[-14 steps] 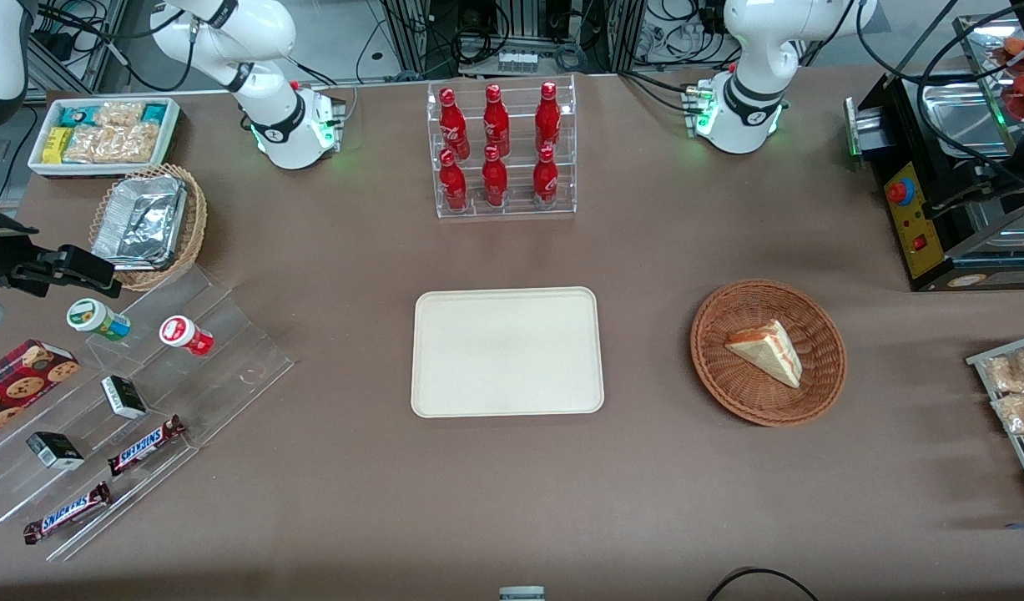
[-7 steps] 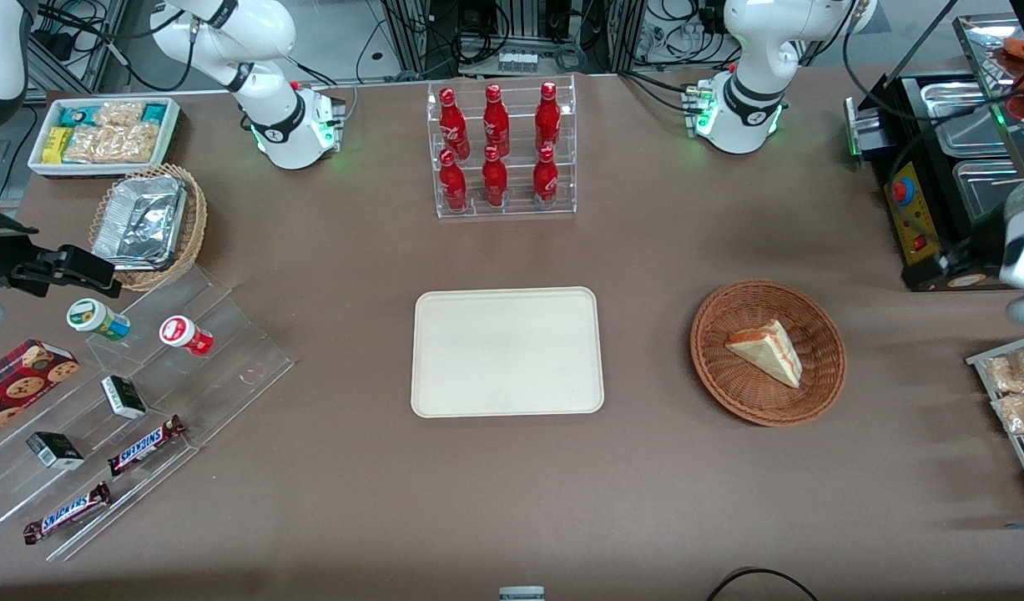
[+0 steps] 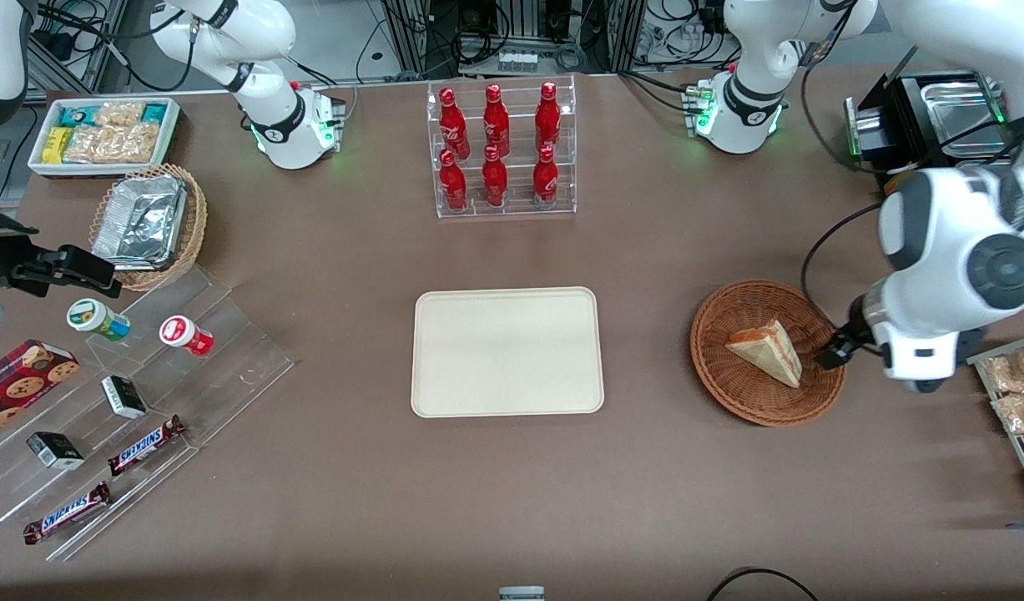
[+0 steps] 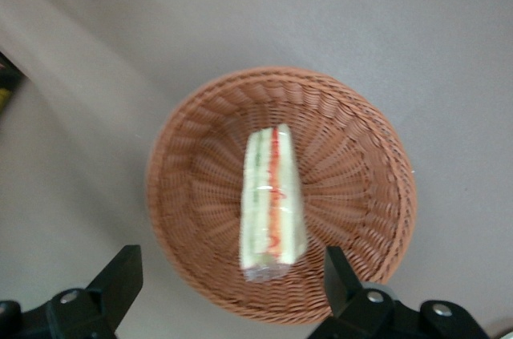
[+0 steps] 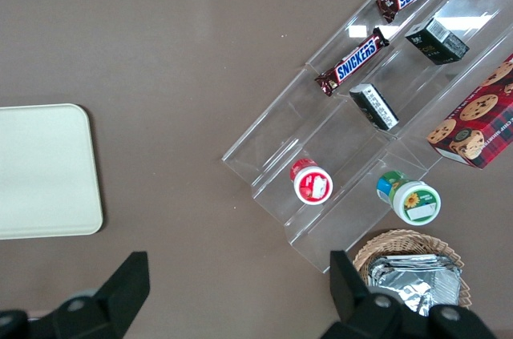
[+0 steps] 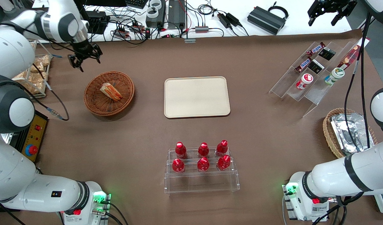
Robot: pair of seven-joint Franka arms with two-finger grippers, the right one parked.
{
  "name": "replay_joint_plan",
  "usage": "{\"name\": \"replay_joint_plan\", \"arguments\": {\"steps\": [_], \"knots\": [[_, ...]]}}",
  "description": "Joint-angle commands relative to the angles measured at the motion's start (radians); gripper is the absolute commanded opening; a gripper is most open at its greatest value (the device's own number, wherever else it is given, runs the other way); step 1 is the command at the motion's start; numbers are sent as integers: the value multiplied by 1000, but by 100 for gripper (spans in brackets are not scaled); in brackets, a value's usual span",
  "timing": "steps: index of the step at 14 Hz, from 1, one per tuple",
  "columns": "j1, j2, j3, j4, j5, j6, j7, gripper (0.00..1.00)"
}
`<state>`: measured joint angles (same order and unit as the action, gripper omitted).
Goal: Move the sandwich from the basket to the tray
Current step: 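Lower the left gripper and close it on the wrapped sandwich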
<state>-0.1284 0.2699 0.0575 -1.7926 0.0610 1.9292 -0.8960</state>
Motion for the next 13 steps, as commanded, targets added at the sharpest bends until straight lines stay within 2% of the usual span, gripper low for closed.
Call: {"name": "replay_joint_plan", "arguments": {"steps": [1, 8, 13], "knots": [[-2, -38, 4, -102, -50, 112, -82, 100], [-4, -109, 2, -375, -49, 416, -89, 100], [-5, -90, -1, -412, -52, 487, -89, 100]]}}
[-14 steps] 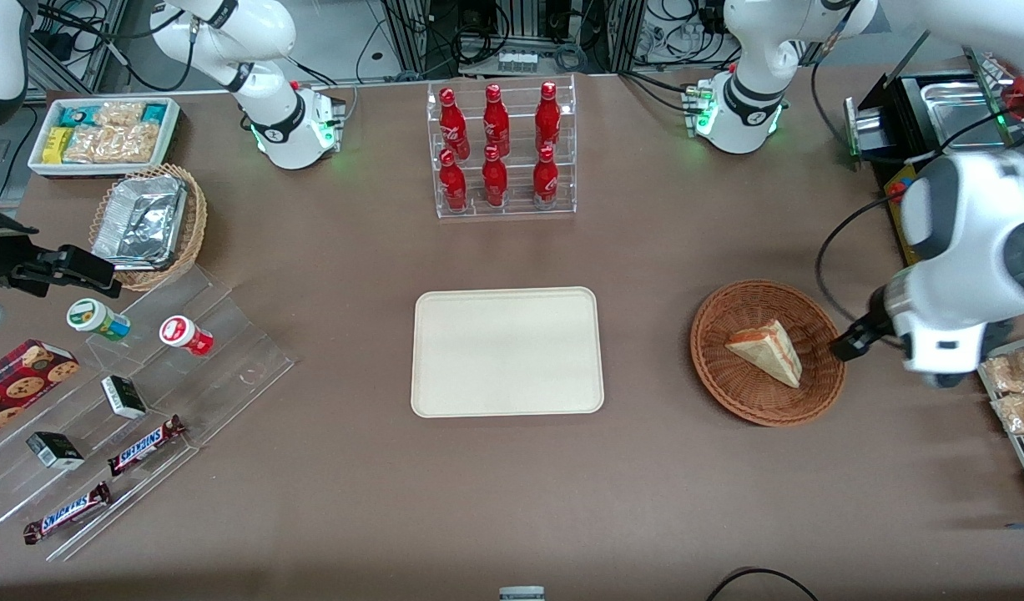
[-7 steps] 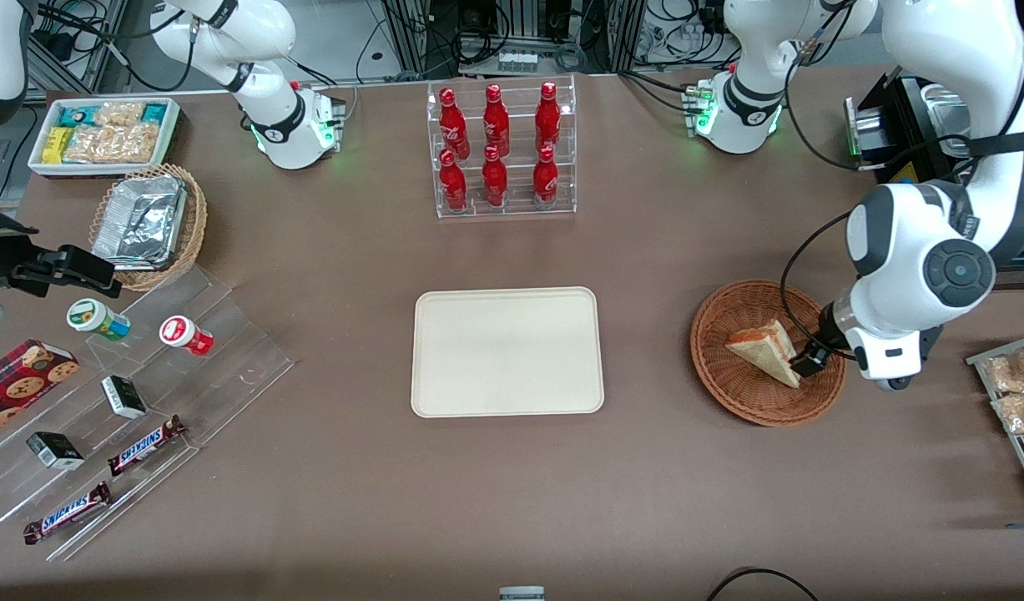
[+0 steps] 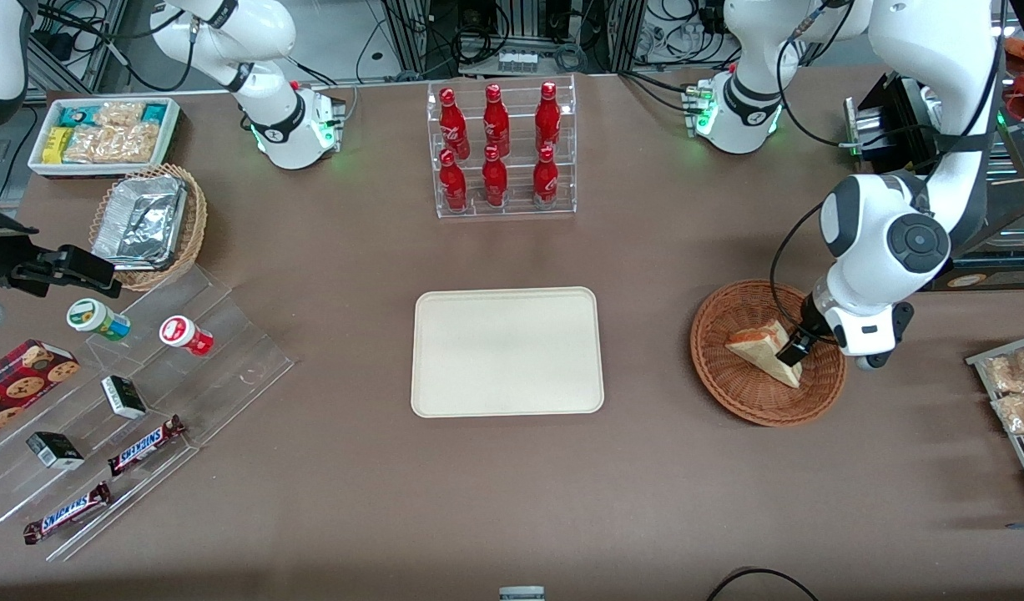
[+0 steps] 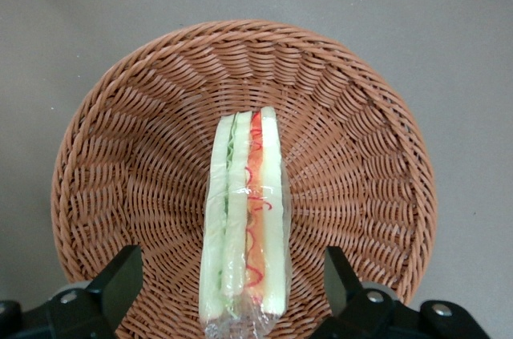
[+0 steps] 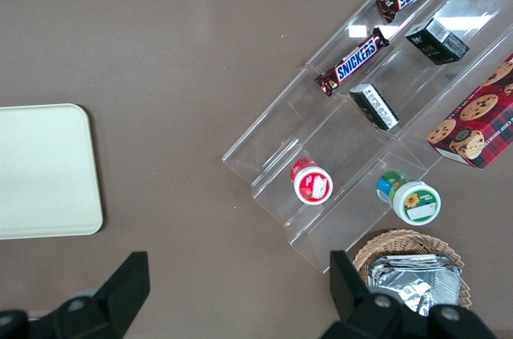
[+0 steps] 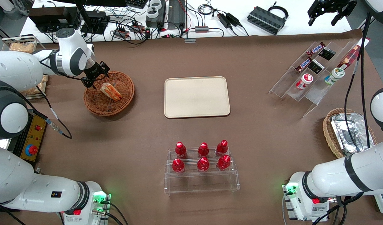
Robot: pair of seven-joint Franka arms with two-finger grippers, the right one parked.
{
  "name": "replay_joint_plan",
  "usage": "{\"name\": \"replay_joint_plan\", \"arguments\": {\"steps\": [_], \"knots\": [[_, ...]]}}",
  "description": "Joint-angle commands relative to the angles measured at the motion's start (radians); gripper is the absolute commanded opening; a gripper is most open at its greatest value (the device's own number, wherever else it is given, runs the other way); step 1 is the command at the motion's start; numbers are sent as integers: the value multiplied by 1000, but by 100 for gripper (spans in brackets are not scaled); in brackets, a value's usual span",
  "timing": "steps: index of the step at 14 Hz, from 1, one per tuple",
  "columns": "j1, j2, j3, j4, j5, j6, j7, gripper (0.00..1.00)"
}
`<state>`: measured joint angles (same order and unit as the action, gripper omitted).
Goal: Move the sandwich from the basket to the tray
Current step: 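Lower the left gripper and close it on the wrapped sandwich, then lift the sandwich and carry it over the cream tray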
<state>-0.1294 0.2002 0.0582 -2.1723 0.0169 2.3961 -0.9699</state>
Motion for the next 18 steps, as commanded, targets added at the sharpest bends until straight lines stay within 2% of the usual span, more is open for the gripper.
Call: {"name": "replay_joint_plan", "arguments": {"steps": [1, 9, 10, 11, 13, 14, 16, 18], "knots": [[-4, -16, -3, -35, -8, 31, -15, 100], [-4, 68, -43, -52, -8, 146, -62, 99], [-4, 73, -44, -57, -9, 164, -73, 90], [-4, 74, -44, -57, -9, 166, -90, 57], [-4, 76, -44, -57, -8, 163, -90, 4], [-4, 74, -44, -57, -6, 160, -89, 0], [-4, 61, -44, -52, -2, 135, -76, 0], [-4, 12, -46, -38, 15, 39, -69, 0]]}}
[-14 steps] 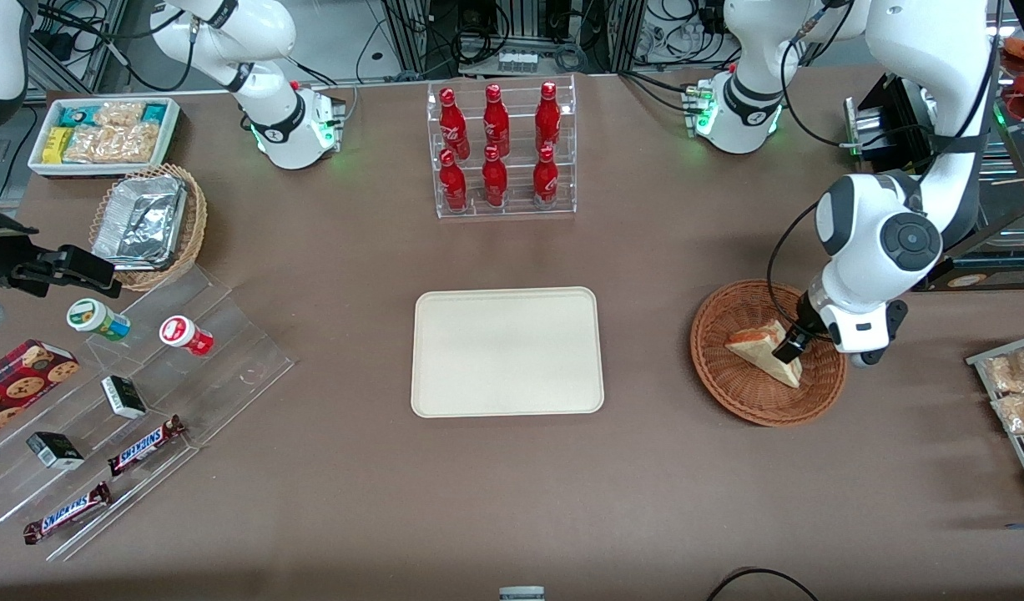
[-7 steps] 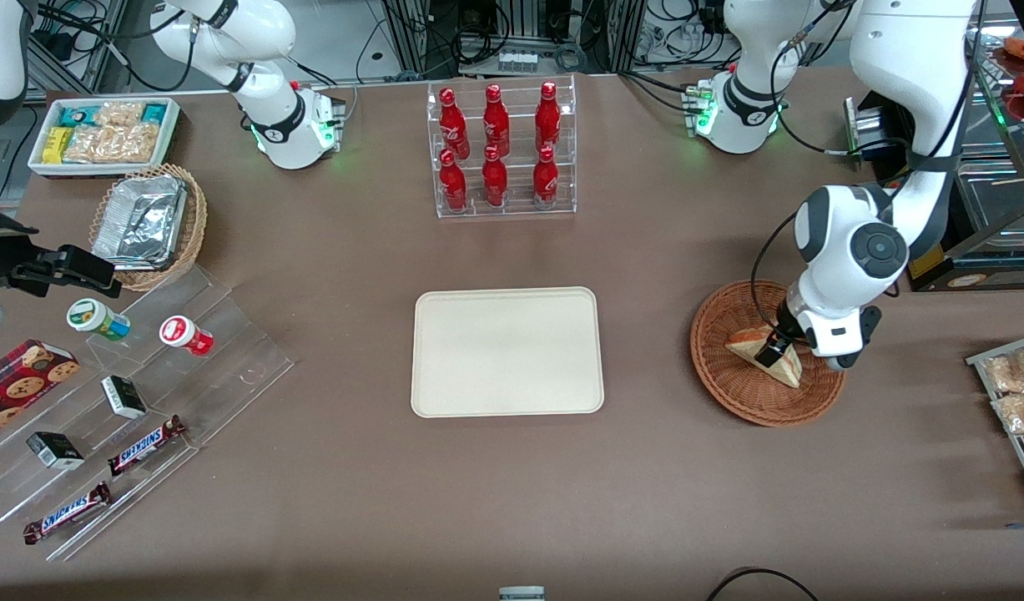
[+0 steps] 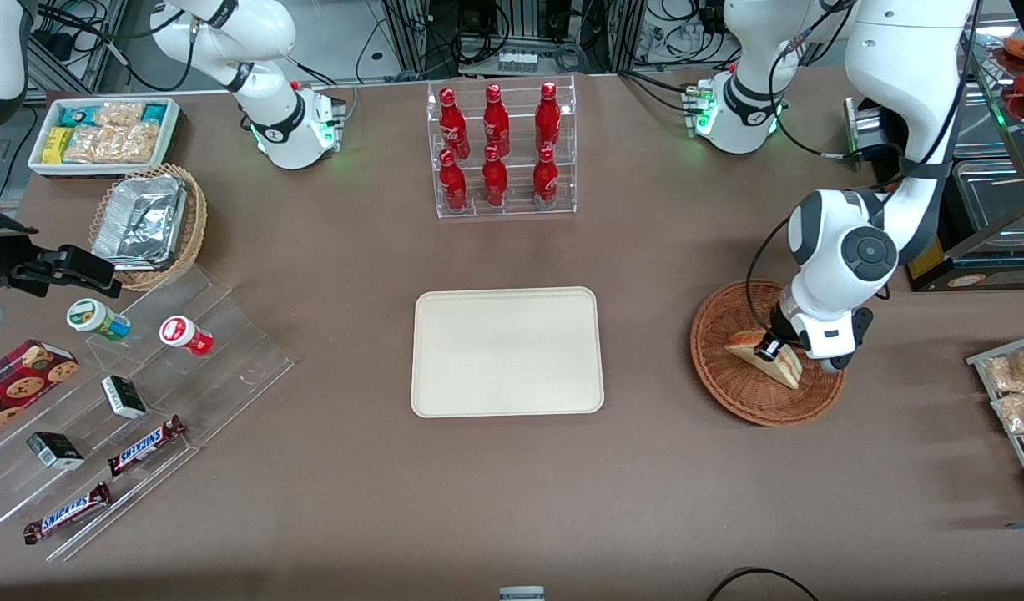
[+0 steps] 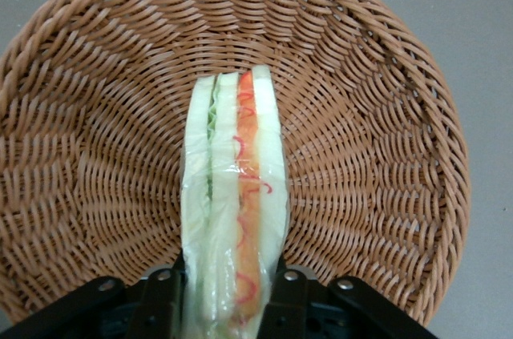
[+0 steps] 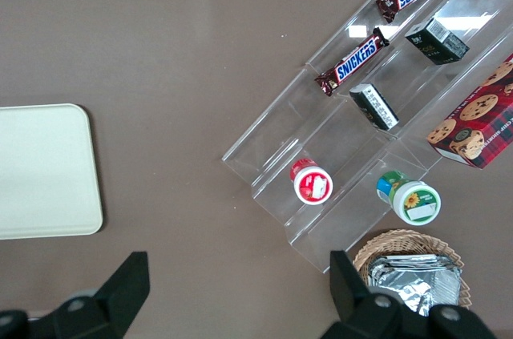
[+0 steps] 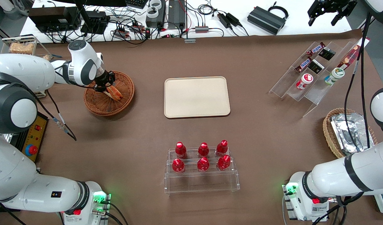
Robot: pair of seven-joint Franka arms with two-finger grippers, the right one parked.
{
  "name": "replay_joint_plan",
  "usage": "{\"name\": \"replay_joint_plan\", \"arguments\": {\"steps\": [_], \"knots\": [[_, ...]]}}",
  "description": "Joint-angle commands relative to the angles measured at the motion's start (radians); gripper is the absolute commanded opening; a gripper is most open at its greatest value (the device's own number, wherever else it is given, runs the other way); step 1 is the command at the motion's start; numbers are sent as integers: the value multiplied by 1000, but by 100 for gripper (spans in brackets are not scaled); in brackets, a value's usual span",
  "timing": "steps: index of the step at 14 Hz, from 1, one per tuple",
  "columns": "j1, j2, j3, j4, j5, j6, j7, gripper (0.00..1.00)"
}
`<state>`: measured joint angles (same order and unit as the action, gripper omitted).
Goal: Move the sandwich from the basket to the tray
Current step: 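Lift the sandwich and carry it over the cream tray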
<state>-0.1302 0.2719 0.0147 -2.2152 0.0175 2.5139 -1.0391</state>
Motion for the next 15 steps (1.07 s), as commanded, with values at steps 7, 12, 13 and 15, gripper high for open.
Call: {"name": "replay_joint_plan", "arguments": {"steps": [7, 12, 13, 15], "knots": [[-3, -119, -218, 334, 27, -575, 13, 0], [-3, -12, -448, 465, 93, -567, 27, 0], [-3, 47, -499, 523, 116, -564, 22, 0], [-81, 177, -536, 627, 189, -555, 8, 0]]}}
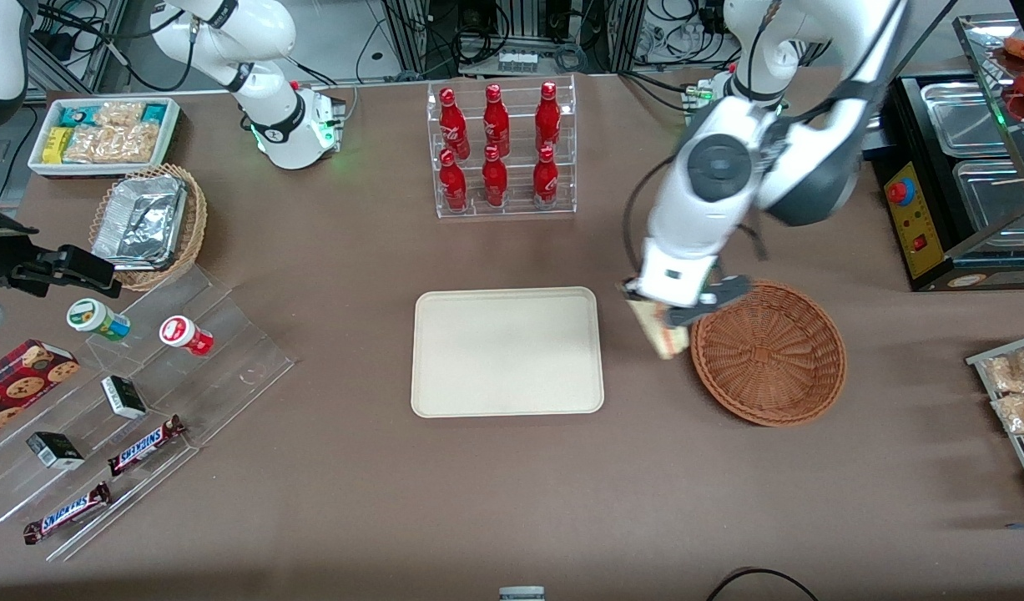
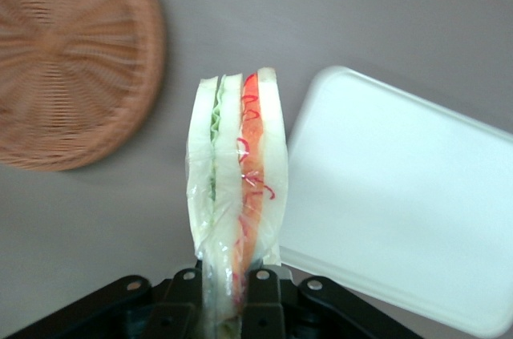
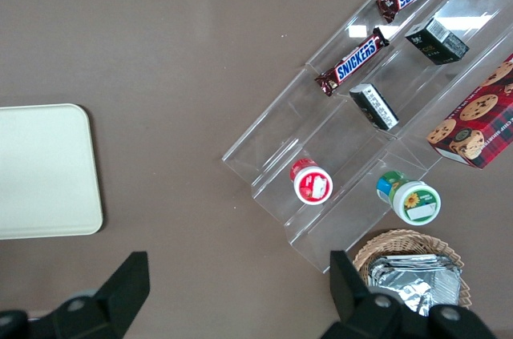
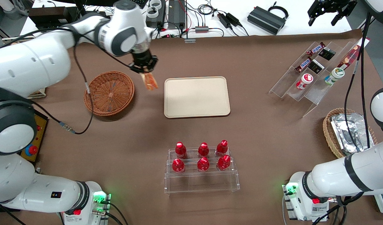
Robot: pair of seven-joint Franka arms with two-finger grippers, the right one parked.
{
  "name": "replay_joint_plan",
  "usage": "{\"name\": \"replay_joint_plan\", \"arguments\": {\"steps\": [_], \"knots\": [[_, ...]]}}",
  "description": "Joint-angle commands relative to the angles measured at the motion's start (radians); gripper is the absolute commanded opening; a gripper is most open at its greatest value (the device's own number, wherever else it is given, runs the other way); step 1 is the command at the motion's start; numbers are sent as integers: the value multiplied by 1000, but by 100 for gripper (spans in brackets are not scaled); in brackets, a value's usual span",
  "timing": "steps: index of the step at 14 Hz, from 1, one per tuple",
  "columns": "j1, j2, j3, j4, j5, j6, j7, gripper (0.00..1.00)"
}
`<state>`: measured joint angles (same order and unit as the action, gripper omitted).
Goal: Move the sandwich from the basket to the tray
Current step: 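Lift the sandwich and carry it over the cream tray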
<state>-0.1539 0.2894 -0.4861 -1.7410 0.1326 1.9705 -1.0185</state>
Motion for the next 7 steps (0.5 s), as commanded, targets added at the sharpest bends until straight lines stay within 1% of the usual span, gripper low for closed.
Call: {"name": "replay_joint_plan", "arguments": {"steps": [1, 3, 5, 6, 7], "knots": [[-96, 221, -34, 190, 103, 10, -11, 0], [-171, 309, -32, 233, 160, 60, -17, 0], [-217, 371, -31, 250, 249, 94, -38, 0], [-219, 398, -32, 252, 275, 117, -37, 0], [-226, 419, -32, 252, 278, 157, -38, 0]]}}
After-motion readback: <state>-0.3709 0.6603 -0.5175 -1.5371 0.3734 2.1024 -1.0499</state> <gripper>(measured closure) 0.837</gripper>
